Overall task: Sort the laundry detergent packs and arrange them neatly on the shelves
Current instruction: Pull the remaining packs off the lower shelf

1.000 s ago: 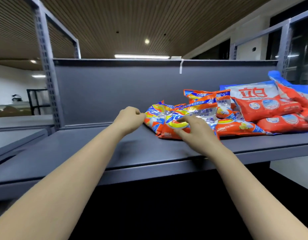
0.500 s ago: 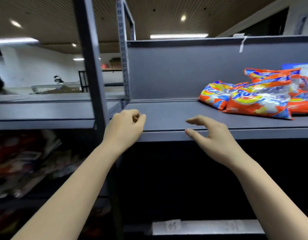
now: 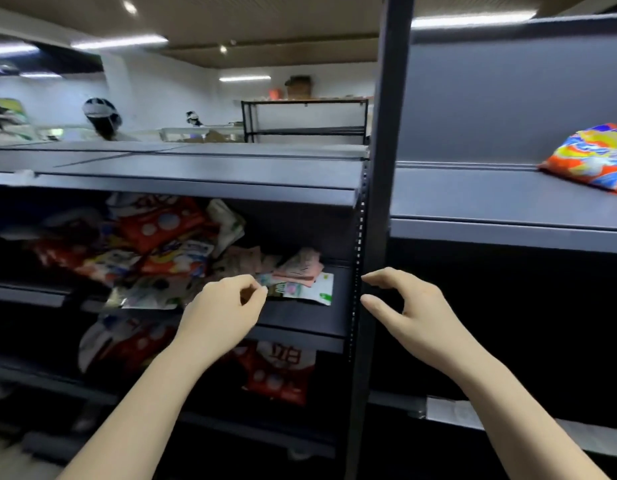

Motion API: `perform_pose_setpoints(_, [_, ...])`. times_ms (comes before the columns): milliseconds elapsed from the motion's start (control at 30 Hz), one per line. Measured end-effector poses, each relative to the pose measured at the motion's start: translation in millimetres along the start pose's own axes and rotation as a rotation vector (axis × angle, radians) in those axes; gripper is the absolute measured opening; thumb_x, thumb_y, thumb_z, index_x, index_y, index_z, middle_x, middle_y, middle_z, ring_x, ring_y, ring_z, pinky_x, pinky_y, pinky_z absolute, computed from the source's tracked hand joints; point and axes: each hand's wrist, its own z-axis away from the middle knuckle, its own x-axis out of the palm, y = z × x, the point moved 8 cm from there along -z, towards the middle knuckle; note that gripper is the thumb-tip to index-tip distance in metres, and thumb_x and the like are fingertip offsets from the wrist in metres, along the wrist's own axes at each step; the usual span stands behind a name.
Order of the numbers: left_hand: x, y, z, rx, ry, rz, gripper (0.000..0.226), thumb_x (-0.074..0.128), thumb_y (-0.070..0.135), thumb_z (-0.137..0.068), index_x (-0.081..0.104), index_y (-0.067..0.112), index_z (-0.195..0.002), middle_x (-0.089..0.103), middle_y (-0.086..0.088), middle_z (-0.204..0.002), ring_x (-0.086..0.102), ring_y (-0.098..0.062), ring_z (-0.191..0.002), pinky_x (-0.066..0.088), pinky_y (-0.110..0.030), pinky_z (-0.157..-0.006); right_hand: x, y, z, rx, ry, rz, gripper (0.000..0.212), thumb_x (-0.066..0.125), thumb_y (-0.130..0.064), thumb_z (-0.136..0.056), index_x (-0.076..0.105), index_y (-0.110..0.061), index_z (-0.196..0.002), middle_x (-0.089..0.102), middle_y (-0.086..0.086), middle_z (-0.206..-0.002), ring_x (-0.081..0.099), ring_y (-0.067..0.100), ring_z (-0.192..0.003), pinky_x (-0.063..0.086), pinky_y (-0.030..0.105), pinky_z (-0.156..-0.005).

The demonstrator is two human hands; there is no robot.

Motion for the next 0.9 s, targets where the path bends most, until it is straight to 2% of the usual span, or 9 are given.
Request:
perform_pose_setpoints(200, [-13.1, -95.1, 1.3, -0.165, -0.008, -0.069, 0.021, 0.044, 0.046, -0.094, 0.059, 0.035, -0.085, 0.049, 0.01, -0.043, 0.044, -0.004, -0.039, 0.027, -0.021, -0.04, 89.4, -19.9, -36.2, 0.0, -0.165, 0.019, 0.033, 0.054, -0.043, -0.091, 0.055, -0.029, -0.122, 0.058, -0.016, -0.121, 0.051, 0.004, -0.116, 0.042, 0.027, -0.096])
perform_pose_setpoints(300, [-16.5, -138.3, -3.2, -0.235, -0.023, -0.093, 0.019, 0.044, 0.046, -0.095, 0.059, 0.035, -0.091, 0.048, 0.01, -0.042, 0.041, -0.004, -0.036, 0.025, -0.021, -0.038, 131.0, -26.3, -57.2, 0.016, -0.232, 0.006, 0.033, 0.053, -0.042, -0.092, 0.055, -0.027, -0.122, 0.058, -0.013, -0.123, 0.052, 0.005, -0.116, 0.044, 0.029, -0.096])
perform_pose_setpoints(433, [-22.8, -192.0, -21.5, -0.3, -0.047, -0.132, 0.022, 0.043, 0.047, -0.095, 0.057, 0.03, -0.097, 0.056, 0.006, -0.054, 0.049, -0.01, -0.041, 0.03, -0.02, -0.04, 183.4, -31.8, -86.7, 0.046, -0.294, -0.019, 0.038, 0.053, -0.042, -0.093, 0.052, -0.026, -0.128, 0.056, -0.011, -0.128, 0.05, 0.008, -0.12, 0.043, 0.028, -0.096])
perform_pose_setpoints(633, [-39.1, -260.7, -82.8, -0.345, -0.019, -0.129, 0.022, 0.044, 0.043, -0.096, 0.06, 0.03, -0.09, 0.063, 0.002, -0.066, 0.059, -0.017, -0.052, 0.038, -0.021, -0.043, 247.5, -33.4, -142.4, 0.108, -0.33, -0.021, 0.039, 0.053, -0.043, -0.092, 0.053, -0.027, -0.127, 0.059, -0.009, -0.126, 0.055, 0.012, -0.113, 0.04, 0.024, -0.081])
perform_pose_setpoints(733, [-45.7, -289.8, -109.7, -0.367, 0.001, -0.119, 0.022, 0.044, 0.041, -0.096, 0.061, 0.028, -0.092, 0.065, 0.004, -0.069, 0.055, -0.015, -0.049, 0.035, -0.019, -0.041, 276.8, -32.4, -172.8, 0.158, -0.362, -0.032, 0.045, 0.052, -0.046, -0.091, 0.049, -0.028, -0.131, 0.055, -0.006, -0.132, 0.055, 0.016, -0.114, 0.046, 0.031, -0.087])
perform_pose_setpoints(800, [-50.0, -308.8, -120.4, -0.384, 0.027, -0.081, 0.02, 0.044, 0.04, -0.096, 0.06, 0.029, -0.093, 0.065, 0.004, -0.069, 0.055, -0.015, -0.049, 0.036, -0.021, -0.042, 296.5, -34.8, -190.1, 0.16, -0.391, -0.033, 0.05, 0.051, -0.049, -0.09, 0.045, -0.029, -0.135, 0.049, -0.006, -0.138, 0.049, 0.016, -0.121, 0.043, 0.029, -0.092])
perform_pose_setpoints(900, [-55.5, -335.0, -133.0, -0.415, 0.073, 0.024, 0.019, 0.047, 0.041, -0.094, 0.061, 0.029, -0.095, 0.064, 0.007, -0.076, 0.059, -0.018, -0.058, 0.05, -0.029, -0.055, 322.6, -40.8, -209.2, 0.194, -0.422, -0.093, 0.055, 0.053, -0.052, -0.088, 0.042, -0.031, -0.138, 0.05, -0.009, -0.134, 0.049, 0.01, -0.114, 0.041, 0.025, -0.088])
